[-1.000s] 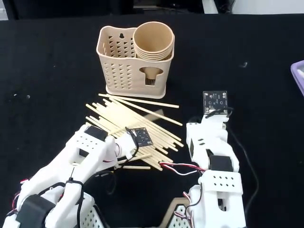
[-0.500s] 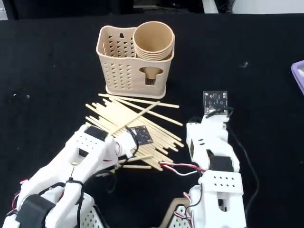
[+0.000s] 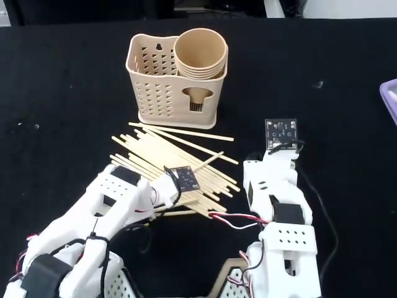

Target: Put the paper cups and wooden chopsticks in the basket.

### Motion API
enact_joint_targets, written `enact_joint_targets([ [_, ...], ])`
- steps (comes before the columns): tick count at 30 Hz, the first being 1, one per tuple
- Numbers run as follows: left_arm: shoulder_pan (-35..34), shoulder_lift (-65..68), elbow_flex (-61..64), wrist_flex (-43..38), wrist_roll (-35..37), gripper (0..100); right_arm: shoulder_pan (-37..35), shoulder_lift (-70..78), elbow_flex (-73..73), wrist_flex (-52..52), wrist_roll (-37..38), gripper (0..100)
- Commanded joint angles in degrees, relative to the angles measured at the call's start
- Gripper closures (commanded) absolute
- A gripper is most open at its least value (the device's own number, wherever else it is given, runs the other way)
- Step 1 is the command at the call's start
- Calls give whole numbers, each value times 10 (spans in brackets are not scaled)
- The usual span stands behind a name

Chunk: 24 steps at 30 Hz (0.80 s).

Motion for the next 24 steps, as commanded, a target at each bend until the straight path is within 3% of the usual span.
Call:
enact_joint_targets([
  [1,2,-10,8,11,2,970,7,-16,-3,-14,-3,987],
  [13,-1,-243,-76,196,3,970,7,-16,-3,-14,-3,987],
  [24,-68,-345,-253,192,91,970,7,-16,-2,-14,-3,987],
])
